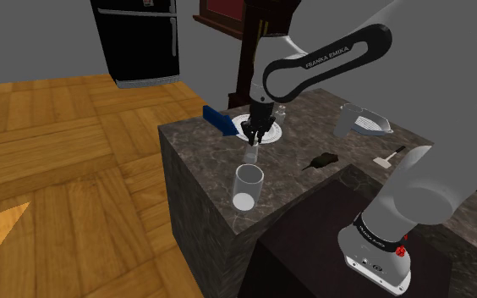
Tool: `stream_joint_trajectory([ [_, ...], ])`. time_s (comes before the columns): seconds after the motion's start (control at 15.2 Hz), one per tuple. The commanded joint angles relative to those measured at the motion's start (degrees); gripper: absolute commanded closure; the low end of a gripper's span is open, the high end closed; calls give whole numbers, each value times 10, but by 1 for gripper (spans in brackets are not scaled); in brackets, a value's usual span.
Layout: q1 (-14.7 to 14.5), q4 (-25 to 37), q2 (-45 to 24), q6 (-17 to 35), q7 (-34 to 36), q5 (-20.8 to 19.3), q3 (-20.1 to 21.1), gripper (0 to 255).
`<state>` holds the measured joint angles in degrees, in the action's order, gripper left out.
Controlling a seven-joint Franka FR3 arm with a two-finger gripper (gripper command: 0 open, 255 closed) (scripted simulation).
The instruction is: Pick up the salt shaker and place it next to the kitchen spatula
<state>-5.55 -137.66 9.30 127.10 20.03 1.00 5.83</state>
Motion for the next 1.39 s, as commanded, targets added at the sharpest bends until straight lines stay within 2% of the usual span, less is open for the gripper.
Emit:
stream_joint_trajectory([
  [0.0,0,0,0,0,0,0,0,255],
  [0.13,0,0,0,0,0,0,0,255],
  [1.32,0,88,57,-145,-4,4,-4,255],
])
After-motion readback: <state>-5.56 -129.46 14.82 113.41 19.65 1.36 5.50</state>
